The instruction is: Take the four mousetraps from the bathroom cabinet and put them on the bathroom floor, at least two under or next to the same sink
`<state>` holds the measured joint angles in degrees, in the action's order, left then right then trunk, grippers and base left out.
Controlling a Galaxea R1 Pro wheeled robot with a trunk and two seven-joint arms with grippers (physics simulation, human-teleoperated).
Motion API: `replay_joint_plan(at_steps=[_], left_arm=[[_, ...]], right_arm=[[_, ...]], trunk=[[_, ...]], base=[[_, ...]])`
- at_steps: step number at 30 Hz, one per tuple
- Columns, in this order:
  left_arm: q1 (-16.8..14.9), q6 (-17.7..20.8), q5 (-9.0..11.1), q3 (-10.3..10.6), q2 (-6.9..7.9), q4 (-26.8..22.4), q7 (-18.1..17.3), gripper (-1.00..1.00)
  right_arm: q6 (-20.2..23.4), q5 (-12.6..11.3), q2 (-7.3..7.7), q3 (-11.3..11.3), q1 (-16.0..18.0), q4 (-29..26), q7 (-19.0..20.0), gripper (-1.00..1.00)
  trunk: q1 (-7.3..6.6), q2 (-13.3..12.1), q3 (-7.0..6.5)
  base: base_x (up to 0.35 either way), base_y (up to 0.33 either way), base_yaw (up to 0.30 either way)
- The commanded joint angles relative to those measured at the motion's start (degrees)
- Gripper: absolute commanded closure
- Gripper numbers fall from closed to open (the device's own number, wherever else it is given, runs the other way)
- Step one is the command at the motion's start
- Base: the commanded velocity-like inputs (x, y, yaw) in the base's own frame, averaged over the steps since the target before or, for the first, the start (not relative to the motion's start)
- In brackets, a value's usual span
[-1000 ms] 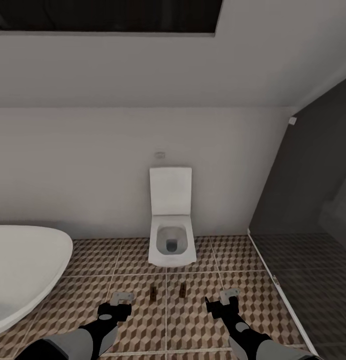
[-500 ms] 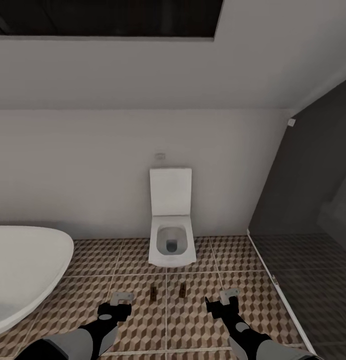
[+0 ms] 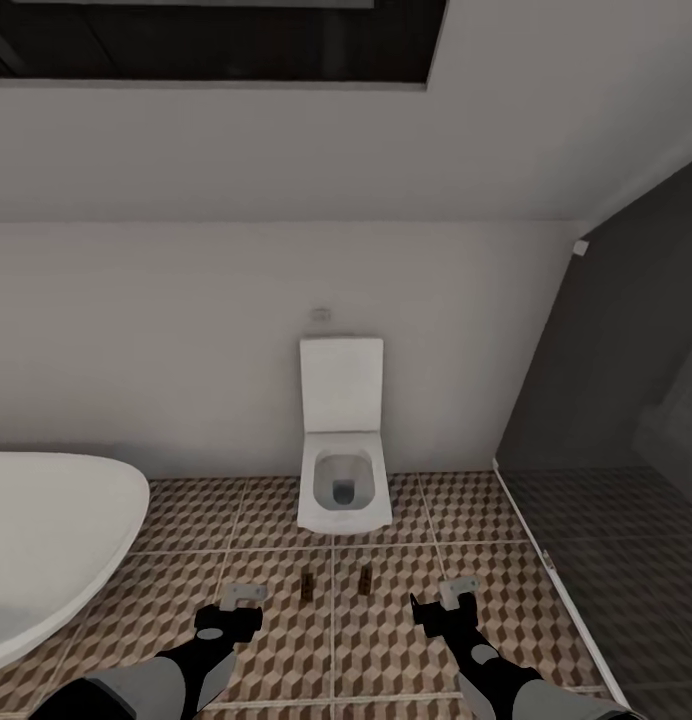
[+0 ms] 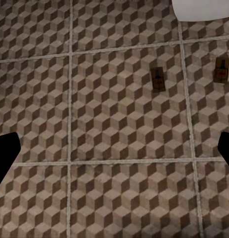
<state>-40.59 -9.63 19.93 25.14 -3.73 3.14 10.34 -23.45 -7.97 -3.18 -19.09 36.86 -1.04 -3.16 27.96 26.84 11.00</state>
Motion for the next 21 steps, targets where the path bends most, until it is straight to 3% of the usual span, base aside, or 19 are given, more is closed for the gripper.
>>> replay_joint_plan(at_steps=[1,10,21], left_arm=[[-0.10,-0.39,0.46,0.49,-0.06,0.27,0.03,-1.00],[-0.10,-0.36,0.46,0.52,-0.05,0.29,0.03,-1.00],[-0.10,-0.39,0.46,0.52,-0.06,0.29,0.03,-1.00]], right_arm=[[-0.20,-0.55,-0.03,-0.51,0.06,0.08,-0.15,-1.00],[-0.20,-0.55,0.01,-0.51,0.06,0.08,-0.13,-1.00],[-0.20,-0.55,-0.01,-0.51,0.06,0.08,-0.13,-1.00]], trunk=[[-0.20,-0.32,-0.08],[-2.17,-3.93,-1.70],[-2.17,-3.93,-1.70]], base=[[0.000,0.000,0.000],[0.000,0.000,0.000],[0.000,0.000,0.000]])
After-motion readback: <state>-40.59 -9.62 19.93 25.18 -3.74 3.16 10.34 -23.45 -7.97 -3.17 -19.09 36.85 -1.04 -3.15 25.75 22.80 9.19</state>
